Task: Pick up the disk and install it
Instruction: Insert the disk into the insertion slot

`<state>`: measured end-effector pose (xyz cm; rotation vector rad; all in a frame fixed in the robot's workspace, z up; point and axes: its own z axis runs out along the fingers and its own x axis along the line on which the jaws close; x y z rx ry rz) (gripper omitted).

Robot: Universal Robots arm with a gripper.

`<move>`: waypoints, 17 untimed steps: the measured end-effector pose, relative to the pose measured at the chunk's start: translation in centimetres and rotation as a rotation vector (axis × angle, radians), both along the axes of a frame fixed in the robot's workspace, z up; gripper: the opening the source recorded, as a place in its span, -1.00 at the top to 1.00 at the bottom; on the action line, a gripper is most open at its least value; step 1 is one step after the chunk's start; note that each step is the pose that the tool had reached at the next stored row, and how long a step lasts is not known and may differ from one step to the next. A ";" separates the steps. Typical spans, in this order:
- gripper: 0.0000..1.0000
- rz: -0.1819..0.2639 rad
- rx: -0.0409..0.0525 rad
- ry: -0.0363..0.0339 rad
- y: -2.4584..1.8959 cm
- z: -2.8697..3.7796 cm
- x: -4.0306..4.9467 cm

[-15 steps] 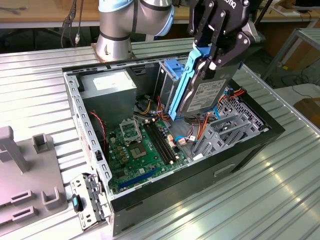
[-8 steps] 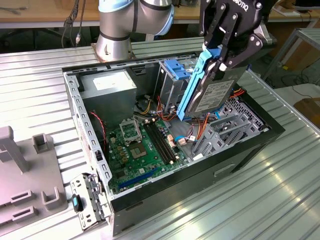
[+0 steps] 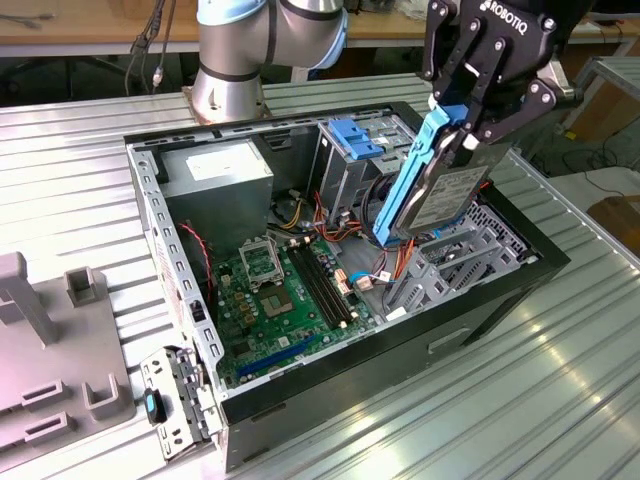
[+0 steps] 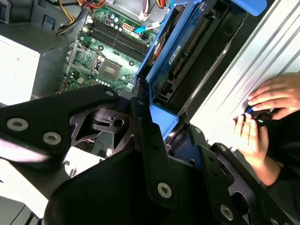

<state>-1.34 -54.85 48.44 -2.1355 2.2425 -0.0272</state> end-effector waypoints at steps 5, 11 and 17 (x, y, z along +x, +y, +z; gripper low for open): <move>0.25 0.000 0.0000 0.0000 0.00 -0.09 1.78; 0.25 0.000 -0.0001 0.0000 0.00 -0.20 3.74; 0.25 0.000 0.0000 0.0000 -0.39 -0.37 4.79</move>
